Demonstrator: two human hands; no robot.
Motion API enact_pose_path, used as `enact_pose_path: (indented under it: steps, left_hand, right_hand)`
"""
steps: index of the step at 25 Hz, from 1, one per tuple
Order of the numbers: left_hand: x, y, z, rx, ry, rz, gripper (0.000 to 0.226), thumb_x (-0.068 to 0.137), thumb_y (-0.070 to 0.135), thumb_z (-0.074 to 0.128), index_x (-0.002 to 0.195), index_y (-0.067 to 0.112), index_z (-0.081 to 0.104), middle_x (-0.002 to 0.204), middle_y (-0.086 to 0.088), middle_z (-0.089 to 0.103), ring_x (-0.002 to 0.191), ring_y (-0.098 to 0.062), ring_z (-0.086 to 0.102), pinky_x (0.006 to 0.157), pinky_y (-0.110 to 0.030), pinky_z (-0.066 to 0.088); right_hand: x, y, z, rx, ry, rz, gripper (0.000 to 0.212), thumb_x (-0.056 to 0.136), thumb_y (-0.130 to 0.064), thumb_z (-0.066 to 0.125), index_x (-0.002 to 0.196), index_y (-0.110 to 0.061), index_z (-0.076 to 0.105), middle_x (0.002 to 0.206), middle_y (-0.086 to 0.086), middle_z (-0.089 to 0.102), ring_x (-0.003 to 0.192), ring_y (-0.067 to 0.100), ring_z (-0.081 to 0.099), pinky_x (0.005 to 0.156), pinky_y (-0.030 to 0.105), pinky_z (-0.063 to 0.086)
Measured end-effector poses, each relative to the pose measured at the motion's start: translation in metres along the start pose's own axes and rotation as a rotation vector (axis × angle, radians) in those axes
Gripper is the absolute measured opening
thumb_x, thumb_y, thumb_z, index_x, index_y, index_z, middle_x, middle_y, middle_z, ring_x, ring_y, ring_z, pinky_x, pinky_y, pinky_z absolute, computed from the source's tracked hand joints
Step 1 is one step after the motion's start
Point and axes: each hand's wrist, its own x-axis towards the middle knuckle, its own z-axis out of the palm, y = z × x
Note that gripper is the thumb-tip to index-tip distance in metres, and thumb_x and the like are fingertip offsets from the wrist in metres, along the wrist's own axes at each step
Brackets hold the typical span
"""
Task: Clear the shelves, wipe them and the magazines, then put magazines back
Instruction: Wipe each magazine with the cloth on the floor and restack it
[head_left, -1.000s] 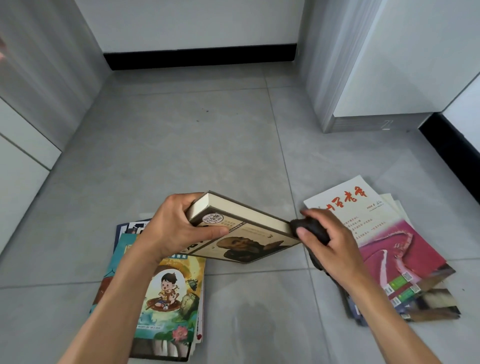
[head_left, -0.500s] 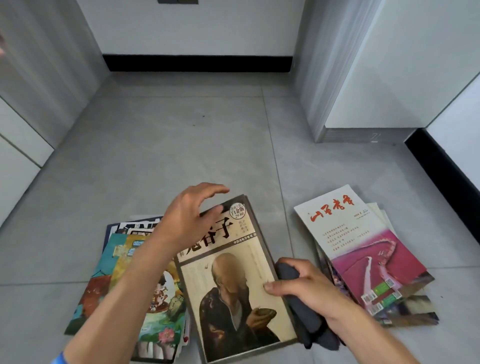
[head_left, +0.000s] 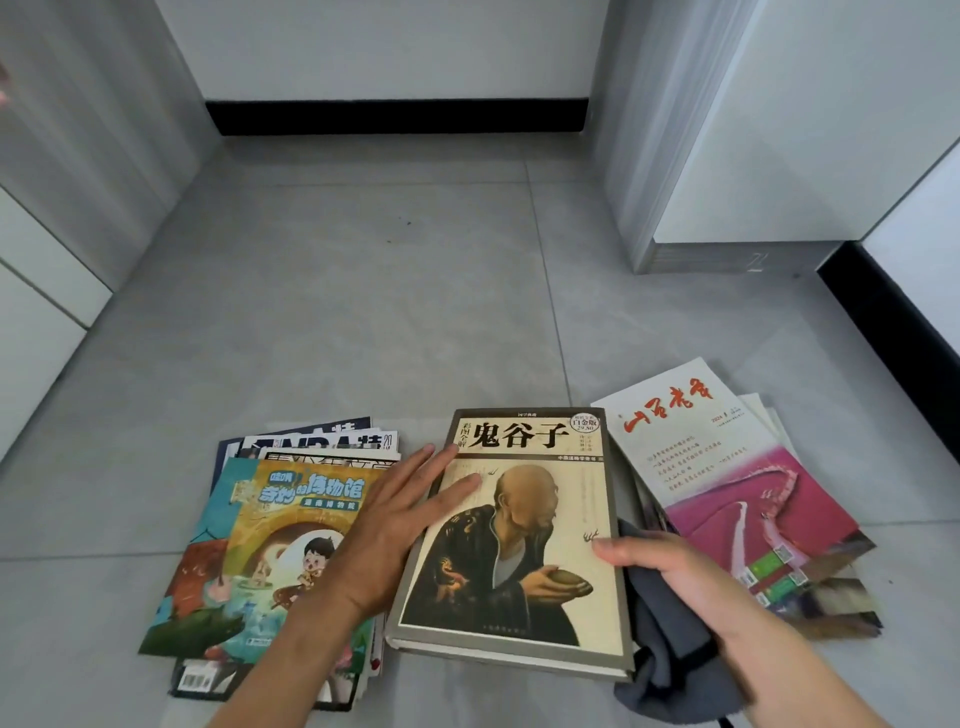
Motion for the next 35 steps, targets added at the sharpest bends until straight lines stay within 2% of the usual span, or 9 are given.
enact_pose_path:
  steps: [5,9,14,17,22,25,28,31,35]
  left_hand:
    - [0.037,0.028,-0.034,-0.251,0.103,0.148,0.056,0.072,0.034,0.084,0.125,0.024,0.067,0.130,0.010,0.064,0.131,-0.007,0.051,0.117,-0.030,0.029]
    - [0.046,0.059,-0.034,-0.508,0.207,0.031,0.045,0.069,0.010,0.085,0.112,0.013,0.073,0.113,0.004,0.073,0.111,-0.008,0.065,0.096,-0.024,0.049]
    - [0.043,0.068,-0.025,-0.841,0.257,-0.217,0.034,0.069,0.012,0.082,0.099,0.027,0.076,0.097,0.001,0.077,0.092,-0.015,0.072,0.083,-0.027,0.057]
    - [0.046,0.072,-0.026,-0.810,0.225,-0.214,0.028,0.069,0.013,0.083,0.095,0.020,0.075,0.088,-0.008,0.075,0.080,-0.014,0.068,0.075,-0.033,0.055]
    - [0.053,0.073,-0.031,-0.696,0.314,-0.201,0.017,0.064,0.013,0.061,0.071,0.026,0.054,0.061,0.021,0.062,0.063,0.003,0.052,0.058,-0.018,0.049]
    - [0.048,0.063,-0.031,-0.707,0.335,-0.180,0.010,0.064,0.015,0.067,0.070,0.015,0.059,0.063,0.007,0.062,0.062,-0.009,0.051,0.051,-0.035,0.048]
    - [0.043,0.053,-0.039,-0.839,0.279,-0.291,0.036,0.061,0.010,0.091,0.091,0.013,0.073,0.087,0.002,0.077,0.082,-0.013,0.072,0.073,-0.028,0.059]
    - [0.036,0.049,-0.043,-0.863,0.276,-0.358,0.038,0.062,0.007,0.086,0.096,0.018,0.073,0.092,0.006,0.077,0.088,-0.009,0.073,0.076,-0.020,0.057]
    - [0.033,0.048,-0.040,-0.885,0.414,-0.476,0.040,0.058,0.008,0.086,0.094,0.018,0.072,0.087,0.009,0.077,0.085,-0.006,0.072,0.071,-0.018,0.057]
  right_hand:
    - [-0.023,-0.030,0.002,0.299,-0.018,0.224,0.044,0.085,-0.045,0.066,0.076,-0.002,0.073,0.052,0.008,0.055,0.033,0.017,0.045,0.033,0.018,0.034]
    - [-0.015,-0.045,0.011,0.430,0.038,0.134,0.034,0.073,-0.045,0.070,0.064,-0.014,0.058,0.058,-0.005,0.038,0.051,0.008,0.025,0.051,0.022,0.023]
    - [-0.023,-0.050,0.023,0.041,0.622,-0.739,0.023,0.081,-0.005,0.059,0.100,-0.017,0.059,0.077,0.005,0.069,0.072,0.015,0.063,0.066,0.031,0.050]
    - [-0.030,-0.047,0.073,-0.727,0.746,-1.293,0.030,0.069,-0.008,0.061,0.098,-0.017,0.062,0.099,-0.001,0.061,0.089,0.011,0.058,0.075,0.025,0.047]
    - [-0.004,-0.034,0.125,-1.181,0.652,-1.483,0.030,0.067,-0.015,0.065,0.097,-0.015,0.065,0.094,-0.001,0.064,0.084,0.025,0.055,0.076,0.035,0.045]
    - [0.001,-0.030,0.120,-1.210,0.579,-1.549,0.016,0.069,-0.014,0.067,0.085,-0.015,0.067,0.089,-0.001,0.063,0.081,0.026,0.055,0.073,0.034,0.046]
    - [0.013,-0.042,0.067,-1.139,0.716,-1.477,0.011,0.072,-0.011,0.069,0.082,-0.015,0.069,0.087,-0.002,0.066,0.080,0.025,0.056,0.072,0.034,0.046]
    - [0.031,-0.042,-0.008,-1.092,0.925,-1.005,0.012,0.079,-0.008,0.066,0.088,-0.015,0.069,0.089,-0.001,0.071,0.082,0.024,0.059,0.065,0.032,0.045]
    - [0.036,0.020,-0.035,-0.157,0.679,-0.455,0.018,0.085,0.004,0.061,0.094,-0.008,0.071,0.086,0.010,0.072,0.094,0.035,0.067,0.065,0.031,0.045]
